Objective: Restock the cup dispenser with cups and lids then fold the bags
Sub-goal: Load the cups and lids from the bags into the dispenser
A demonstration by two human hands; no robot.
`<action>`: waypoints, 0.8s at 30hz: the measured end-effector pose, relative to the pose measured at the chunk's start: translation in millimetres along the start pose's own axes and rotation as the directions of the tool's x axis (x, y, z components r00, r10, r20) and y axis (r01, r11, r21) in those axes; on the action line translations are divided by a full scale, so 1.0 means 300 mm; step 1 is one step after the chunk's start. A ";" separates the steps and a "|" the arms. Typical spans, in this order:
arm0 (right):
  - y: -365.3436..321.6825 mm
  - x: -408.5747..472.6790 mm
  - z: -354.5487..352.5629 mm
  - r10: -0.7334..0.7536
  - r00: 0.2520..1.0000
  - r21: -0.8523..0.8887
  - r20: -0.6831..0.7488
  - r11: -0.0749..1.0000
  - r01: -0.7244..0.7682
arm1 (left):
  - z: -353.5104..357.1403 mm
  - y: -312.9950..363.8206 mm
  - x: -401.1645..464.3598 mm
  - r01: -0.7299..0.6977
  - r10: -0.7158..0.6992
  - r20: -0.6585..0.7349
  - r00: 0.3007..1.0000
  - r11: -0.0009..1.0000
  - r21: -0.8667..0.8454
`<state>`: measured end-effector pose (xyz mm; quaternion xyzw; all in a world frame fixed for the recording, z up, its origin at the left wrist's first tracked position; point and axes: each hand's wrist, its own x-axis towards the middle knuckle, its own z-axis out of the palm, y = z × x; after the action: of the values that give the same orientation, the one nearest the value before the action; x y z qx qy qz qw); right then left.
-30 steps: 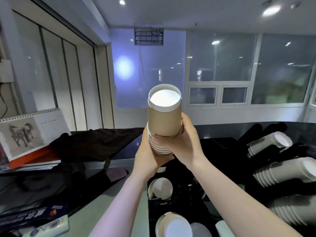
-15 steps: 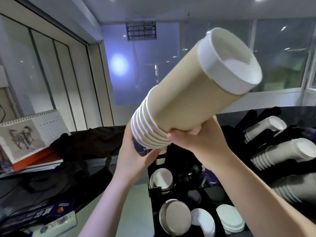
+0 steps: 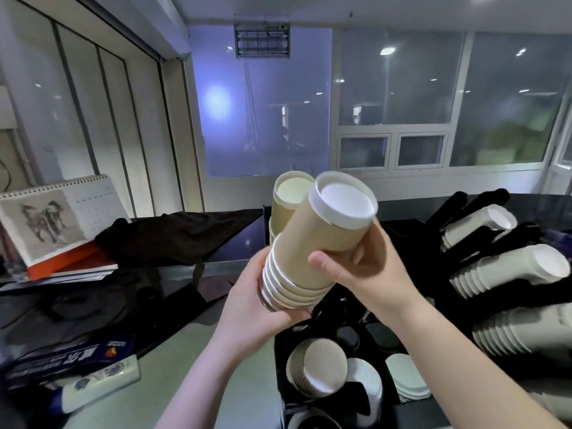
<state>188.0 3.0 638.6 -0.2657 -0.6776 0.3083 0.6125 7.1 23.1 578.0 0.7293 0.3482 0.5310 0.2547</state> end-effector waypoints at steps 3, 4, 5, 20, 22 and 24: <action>0.006 0.007 0.002 -0.003 1.000 -0.045 -0.003 0.999 0.002 | 0.020 -0.026 0.002 -0.031 0.029 0.025 0.999 0.996 0.087; 0.013 0.008 0.008 0.000 1.000 -0.078 -0.001 0.997 0.000 | 0.025 -0.035 0.002 -0.041 0.039 0.012 0.999 0.990 0.132; 0.020 0.009 0.013 0.000 1.000 -0.095 -0.017 0.996 -0.001 | 0.027 -0.045 0.002 -0.025 0.027 -0.006 1.000 0.985 0.170; 0.195 -0.031 0.042 -0.042 0.987 -0.416 -0.153 0.909 -0.026 | 0.002 -0.161 -0.025 0.155 -0.138 -0.094 0.986 0.965 0.211; 0.238 -0.044 0.045 0.042 0.991 -0.472 -0.125 0.877 -0.096 | -0.001 -0.161 -0.030 0.164 -0.147 -0.099 0.984 0.968 0.189; 0.282 -0.046 0.038 0.157 0.986 -0.603 -0.061 0.781 -0.162 | 0.001 -0.161 -0.034 0.185 -0.168 -0.111 0.980 0.969 0.162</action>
<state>176.6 48.4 565.9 -0.5050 -0.7133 0.1252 0.4696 -6.2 45.5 535.9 0.6882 0.4679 0.5089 0.2203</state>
